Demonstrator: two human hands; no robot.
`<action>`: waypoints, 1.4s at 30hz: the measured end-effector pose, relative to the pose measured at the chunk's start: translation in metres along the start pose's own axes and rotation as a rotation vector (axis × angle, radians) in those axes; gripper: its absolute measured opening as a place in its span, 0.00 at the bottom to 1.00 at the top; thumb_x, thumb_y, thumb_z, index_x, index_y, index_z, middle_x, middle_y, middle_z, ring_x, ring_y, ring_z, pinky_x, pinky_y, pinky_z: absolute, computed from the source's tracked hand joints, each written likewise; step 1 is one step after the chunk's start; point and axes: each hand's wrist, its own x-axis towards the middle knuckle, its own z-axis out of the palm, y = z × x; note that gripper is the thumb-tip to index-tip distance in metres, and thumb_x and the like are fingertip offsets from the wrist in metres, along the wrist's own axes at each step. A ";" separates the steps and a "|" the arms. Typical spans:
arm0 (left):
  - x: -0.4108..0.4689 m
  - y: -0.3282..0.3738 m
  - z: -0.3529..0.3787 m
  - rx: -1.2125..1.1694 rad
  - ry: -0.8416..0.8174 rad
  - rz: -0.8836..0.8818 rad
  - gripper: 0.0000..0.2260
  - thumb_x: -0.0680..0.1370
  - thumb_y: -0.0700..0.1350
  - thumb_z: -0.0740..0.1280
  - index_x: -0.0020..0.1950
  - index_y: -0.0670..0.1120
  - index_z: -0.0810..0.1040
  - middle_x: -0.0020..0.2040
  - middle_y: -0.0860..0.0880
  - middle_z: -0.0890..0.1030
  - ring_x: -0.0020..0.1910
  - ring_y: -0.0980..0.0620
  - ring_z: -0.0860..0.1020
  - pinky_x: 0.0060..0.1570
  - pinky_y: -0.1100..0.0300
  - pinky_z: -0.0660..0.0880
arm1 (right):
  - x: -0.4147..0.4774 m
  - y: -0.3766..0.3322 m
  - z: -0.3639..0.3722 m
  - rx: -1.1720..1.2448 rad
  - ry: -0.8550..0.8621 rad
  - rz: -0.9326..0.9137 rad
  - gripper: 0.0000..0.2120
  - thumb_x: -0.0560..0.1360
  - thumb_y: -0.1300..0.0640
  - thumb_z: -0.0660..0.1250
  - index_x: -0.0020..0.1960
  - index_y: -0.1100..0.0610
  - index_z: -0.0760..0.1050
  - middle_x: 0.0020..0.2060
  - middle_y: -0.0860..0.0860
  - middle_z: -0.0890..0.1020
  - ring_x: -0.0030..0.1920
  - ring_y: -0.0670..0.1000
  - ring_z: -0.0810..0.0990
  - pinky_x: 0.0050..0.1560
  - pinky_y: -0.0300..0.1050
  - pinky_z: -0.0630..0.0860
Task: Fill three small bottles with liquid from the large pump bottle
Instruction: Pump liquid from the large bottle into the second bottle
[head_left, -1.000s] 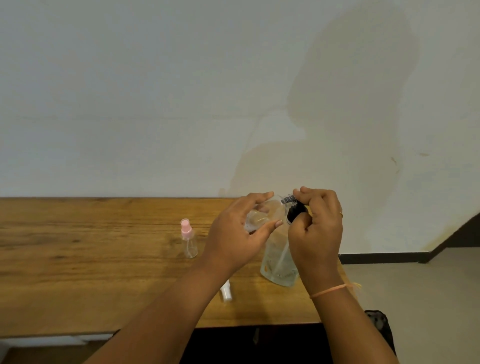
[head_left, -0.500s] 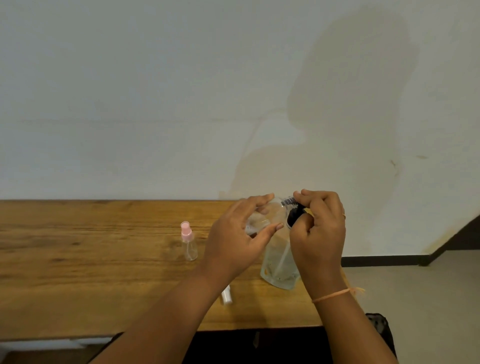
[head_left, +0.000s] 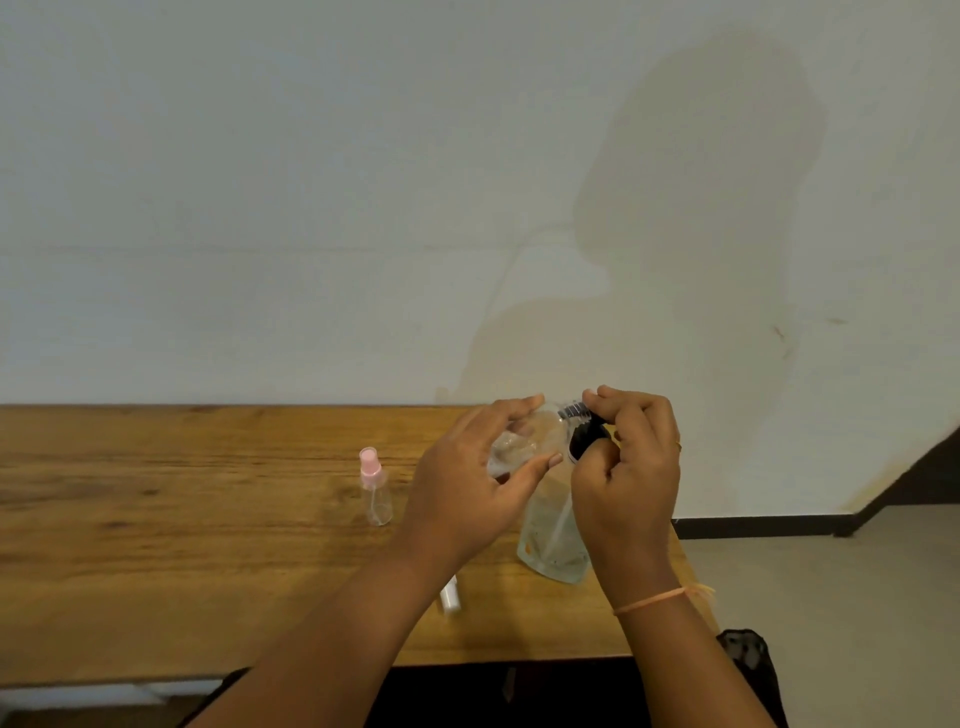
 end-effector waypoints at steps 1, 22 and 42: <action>0.000 0.000 -0.001 0.013 -0.002 0.002 0.23 0.70 0.61 0.67 0.64 0.62 0.69 0.51 0.62 0.78 0.53 0.65 0.76 0.46 0.68 0.76 | -0.001 0.000 0.001 -0.001 0.005 -0.003 0.21 0.67 0.62 0.49 0.49 0.64 0.79 0.47 0.49 0.72 0.54 0.42 0.71 0.54 0.26 0.67; 0.001 -0.002 0.002 0.009 -0.007 -0.017 0.24 0.70 0.62 0.66 0.64 0.63 0.68 0.52 0.62 0.77 0.54 0.64 0.74 0.47 0.70 0.74 | -0.001 0.010 0.007 -0.044 0.031 -0.043 0.20 0.66 0.64 0.50 0.48 0.62 0.79 0.46 0.50 0.74 0.52 0.40 0.67 0.50 0.52 0.73; 0.000 -0.004 0.003 0.029 -0.006 0.008 0.23 0.70 0.60 0.68 0.64 0.61 0.70 0.52 0.62 0.77 0.54 0.65 0.74 0.47 0.75 0.72 | -0.002 0.015 0.009 -0.037 0.034 -0.061 0.20 0.67 0.66 0.50 0.48 0.64 0.79 0.45 0.54 0.75 0.54 0.39 0.68 0.55 0.39 0.71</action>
